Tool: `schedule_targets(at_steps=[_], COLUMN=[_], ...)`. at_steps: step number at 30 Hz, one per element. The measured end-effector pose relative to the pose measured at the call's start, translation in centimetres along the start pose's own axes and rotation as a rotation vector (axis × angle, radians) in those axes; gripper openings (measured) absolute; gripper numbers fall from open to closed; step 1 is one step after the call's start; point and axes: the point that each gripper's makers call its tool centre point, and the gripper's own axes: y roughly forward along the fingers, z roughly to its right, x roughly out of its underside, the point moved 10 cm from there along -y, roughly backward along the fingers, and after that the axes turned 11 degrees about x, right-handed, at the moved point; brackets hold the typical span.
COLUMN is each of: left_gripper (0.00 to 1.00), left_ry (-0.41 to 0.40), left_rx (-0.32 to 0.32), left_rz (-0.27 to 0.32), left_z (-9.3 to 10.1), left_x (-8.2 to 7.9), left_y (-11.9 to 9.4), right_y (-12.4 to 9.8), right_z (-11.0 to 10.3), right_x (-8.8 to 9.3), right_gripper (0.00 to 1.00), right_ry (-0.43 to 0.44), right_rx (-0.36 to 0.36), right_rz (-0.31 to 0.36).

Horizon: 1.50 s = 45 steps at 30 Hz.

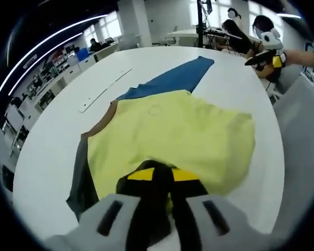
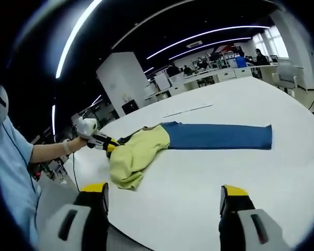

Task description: Fold the garment on the visible template until the final outline fits inside the template.

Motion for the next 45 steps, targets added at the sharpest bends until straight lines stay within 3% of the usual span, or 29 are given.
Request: schedule_targets(at_steps=[8, 14, 23, 27, 36, 45], left_gripper=[0.0, 0.0, 0.0, 0.0, 0.0, 0.0], left_ry=[-0.025, -0.04, -0.171, -0.244, -0.352, -0.482], left_rx=[0.009, 0.006, -0.039, -0.082, -0.204, -0.318], left_rz=[0.005, 0.036, 0.181, 0.232, 0.214, 0.246], left_z=[-0.1, 0.1, 0.0, -0.2, -0.3, 0.0], left_x=[0.3, 0.3, 1.0, 2.8, 7.9, 12.4], left_y=[0.2, -0.8, -5.6, -8.3, -13.7, -18.4], right_y=[-0.1, -0.1, 0.1, 0.3, 1.0, 1.5], right_z=[0.0, 0.0, -0.4, -0.6, -1.0, -1.4], right_x=[0.0, 0.2, 0.3, 0.2, 0.2, 0.0], right_gripper=[0.88, 0.88, 0.88, 0.88, 0.88, 0.88], right_ry=[0.0, 0.002, -0.003, -0.007, -0.014, -0.026], right_rx=[0.003, 0.004, -0.009, -0.017, -0.041, -0.056], right_rz=[0.002, 0.001, -0.003, -0.007, -0.015, -0.029])
